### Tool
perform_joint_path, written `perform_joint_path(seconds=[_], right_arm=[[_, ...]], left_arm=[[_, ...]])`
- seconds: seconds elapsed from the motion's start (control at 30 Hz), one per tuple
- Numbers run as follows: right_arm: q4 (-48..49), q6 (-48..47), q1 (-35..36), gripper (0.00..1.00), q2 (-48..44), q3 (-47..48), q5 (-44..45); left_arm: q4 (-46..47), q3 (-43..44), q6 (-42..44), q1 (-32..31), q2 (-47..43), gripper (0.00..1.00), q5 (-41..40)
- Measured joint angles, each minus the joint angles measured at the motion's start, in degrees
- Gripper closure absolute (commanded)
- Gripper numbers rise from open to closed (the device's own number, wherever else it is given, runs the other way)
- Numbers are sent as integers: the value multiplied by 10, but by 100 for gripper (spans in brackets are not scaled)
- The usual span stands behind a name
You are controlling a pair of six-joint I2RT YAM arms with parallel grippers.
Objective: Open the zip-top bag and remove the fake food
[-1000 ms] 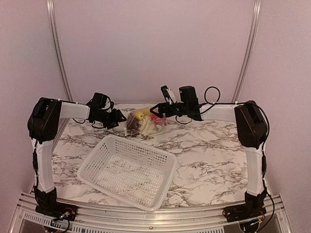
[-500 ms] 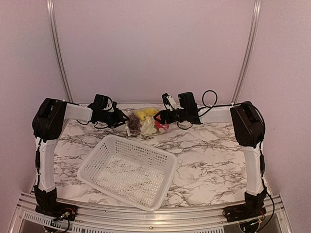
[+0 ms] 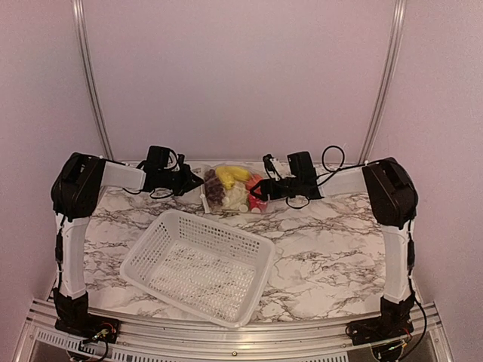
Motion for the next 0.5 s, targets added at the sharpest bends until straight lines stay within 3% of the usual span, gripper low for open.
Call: perform_joint_path(seconds=[0.27,0.5], right_arm=[[30,-24,-4,21,-111,-100,-9],[90,-75,1,21,-242,-172,-10]], left_arm=[[25,-17,-78,-45,-32,100,-42],[-28,43,-159,-113,-90,100,-144]])
